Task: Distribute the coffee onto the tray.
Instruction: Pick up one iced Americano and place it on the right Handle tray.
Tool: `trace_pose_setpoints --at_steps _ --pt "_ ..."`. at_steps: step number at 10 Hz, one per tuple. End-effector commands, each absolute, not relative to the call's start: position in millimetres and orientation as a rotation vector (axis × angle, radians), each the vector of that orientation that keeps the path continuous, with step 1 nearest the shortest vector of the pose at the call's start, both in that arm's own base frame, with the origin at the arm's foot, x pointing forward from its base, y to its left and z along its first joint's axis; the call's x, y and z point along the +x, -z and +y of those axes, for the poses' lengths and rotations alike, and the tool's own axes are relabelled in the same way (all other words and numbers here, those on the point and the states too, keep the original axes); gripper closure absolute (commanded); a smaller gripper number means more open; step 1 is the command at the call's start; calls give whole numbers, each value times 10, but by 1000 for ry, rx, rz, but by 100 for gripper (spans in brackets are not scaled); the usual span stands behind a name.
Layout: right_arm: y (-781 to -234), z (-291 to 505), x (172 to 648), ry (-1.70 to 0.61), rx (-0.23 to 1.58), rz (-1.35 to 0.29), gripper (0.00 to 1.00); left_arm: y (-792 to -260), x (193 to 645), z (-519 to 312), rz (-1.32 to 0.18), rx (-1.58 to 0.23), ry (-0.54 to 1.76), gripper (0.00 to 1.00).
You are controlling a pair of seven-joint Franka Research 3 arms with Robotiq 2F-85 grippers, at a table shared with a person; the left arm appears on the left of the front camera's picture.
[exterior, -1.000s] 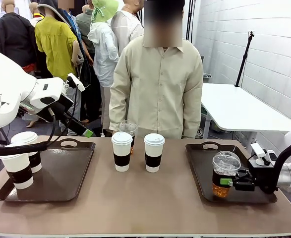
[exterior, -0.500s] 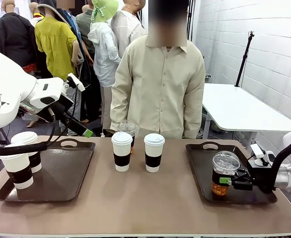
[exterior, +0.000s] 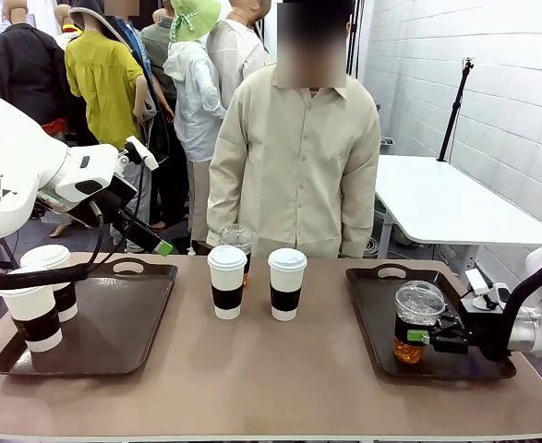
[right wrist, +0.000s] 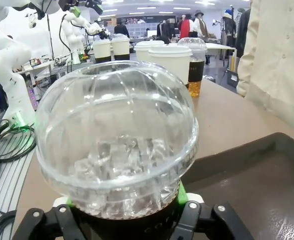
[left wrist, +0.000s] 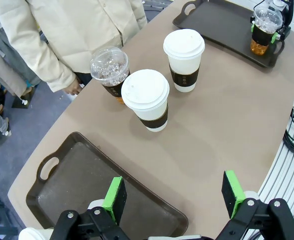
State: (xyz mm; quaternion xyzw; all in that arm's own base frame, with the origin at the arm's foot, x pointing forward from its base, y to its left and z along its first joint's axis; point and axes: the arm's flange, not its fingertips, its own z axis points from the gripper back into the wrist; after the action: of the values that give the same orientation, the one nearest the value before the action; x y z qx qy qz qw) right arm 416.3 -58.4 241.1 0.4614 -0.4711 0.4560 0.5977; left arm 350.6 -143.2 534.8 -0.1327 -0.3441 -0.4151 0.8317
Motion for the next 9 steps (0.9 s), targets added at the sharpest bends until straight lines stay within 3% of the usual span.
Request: trace_pose_setpoints --at_steps 1,9 --pt "-2466 -551 4220 -1017 1060 -1085 0 -5344 3494 -1437 -721 -282 879 0" --pt "-2503 -732 4036 -955 1037 -1055 0 -5344 3494 -1437 -721 -282 879 0"
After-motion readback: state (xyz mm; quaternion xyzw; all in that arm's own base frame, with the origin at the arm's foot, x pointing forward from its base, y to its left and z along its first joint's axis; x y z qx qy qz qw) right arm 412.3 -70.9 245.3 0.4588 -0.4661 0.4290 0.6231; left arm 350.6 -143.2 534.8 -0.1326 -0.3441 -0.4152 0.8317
